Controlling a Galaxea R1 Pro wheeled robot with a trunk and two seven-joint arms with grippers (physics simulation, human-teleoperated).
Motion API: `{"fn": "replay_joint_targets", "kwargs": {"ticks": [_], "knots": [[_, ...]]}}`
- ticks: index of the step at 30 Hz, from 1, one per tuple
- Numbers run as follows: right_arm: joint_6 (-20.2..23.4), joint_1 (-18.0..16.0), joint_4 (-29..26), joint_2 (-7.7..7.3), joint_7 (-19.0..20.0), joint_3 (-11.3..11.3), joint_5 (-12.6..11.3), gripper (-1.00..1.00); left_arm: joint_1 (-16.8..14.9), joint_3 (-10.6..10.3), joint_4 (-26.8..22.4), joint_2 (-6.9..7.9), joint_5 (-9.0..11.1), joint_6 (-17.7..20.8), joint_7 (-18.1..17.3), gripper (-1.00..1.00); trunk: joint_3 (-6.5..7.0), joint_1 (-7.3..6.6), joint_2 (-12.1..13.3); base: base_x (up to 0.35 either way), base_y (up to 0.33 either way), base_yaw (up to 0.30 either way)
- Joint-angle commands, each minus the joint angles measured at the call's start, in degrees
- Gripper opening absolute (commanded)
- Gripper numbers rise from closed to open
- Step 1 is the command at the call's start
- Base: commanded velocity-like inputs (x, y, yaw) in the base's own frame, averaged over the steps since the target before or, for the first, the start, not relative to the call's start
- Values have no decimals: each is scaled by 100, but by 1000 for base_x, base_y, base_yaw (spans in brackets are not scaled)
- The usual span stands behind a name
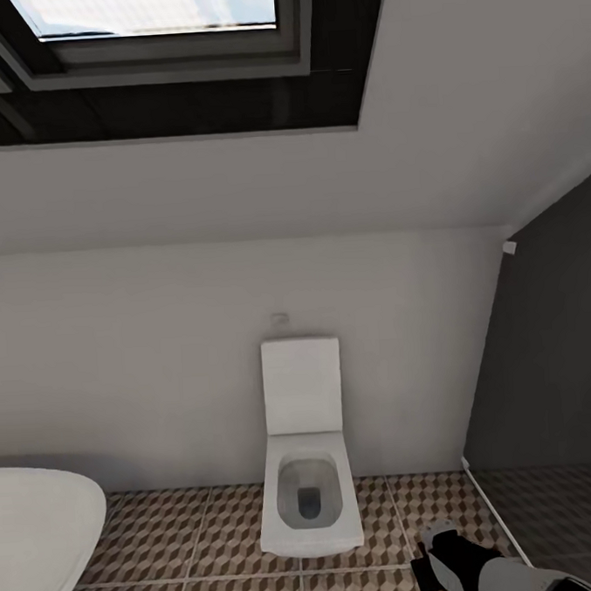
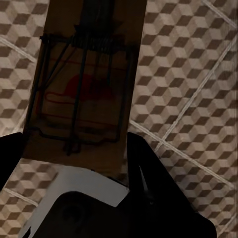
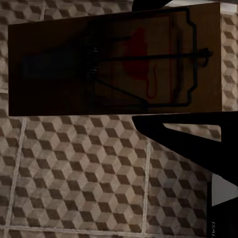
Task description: Take the four mousetraps from the cabinet in the bathroom and place them on the bathroom floor. Make sure all four end up on the same floor surface, and ensure that at least two of them are either under or directly next to the same bathroom sink.
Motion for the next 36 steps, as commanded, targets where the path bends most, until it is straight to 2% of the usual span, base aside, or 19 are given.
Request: {"fn": "replay_joint_targets", "kwargs": {"ticks": [1, 7, 10, 14, 18, 23, 29, 33, 36], "knots": [[38, -17, -17, -3, -24, 48, -68, -100, -26, -50, -17, 6, 34, 44, 39, -100, -27, 23, -48, 0, 0, 0], [40, -67, -17, 0, -21, 22, -96, -100, -114, -55, -25, 3, -112, 64, 30, -100, -135, 155, -289, 0, 0, 0], [41, -75, -17, 3, -21, -51, -189, -100, -129, -56, -101, -1, -295, 60, 28, -100, -189, 221, -409, 0, 0, 0], [37, -79, -17, 1, -21, -145, -435, -100, -148, -50, -306, 14, -597, 48, 27, -100, -261, 309, -569, 0, 0, 0], [-1, -80, -19, -8, -19, -165, -632, -100, -316, -53, -399, 15, -734, 30, 27, -100, -333, 397, -730, 0, 0, 0], [-23, -80, -25, -11, 9, -171, -710, -100, -486, -56, -439, -30, -825, 18, 27, -100, -422, 507, -930, 0, 0, 0], [-28, -80, -45, -13, 27, -172, -726, -100, -523, -56, -590, -76, -849, 21, 25, -100, -530, 638, -1171, 0, 0, 0], [-29, -80, -50, -12, 30, -172, -730, -100, -530, -59, -680, -168, -876, 34, 20, -100, -602, 726, -1331, 0, 0, 0], [-29, -80, -52, -12, 31, -172, -730, -100, -532, -63, -703, -217, -970, 39, 19, -100, -656, 792, -1452, 0, 0, 0]]}}
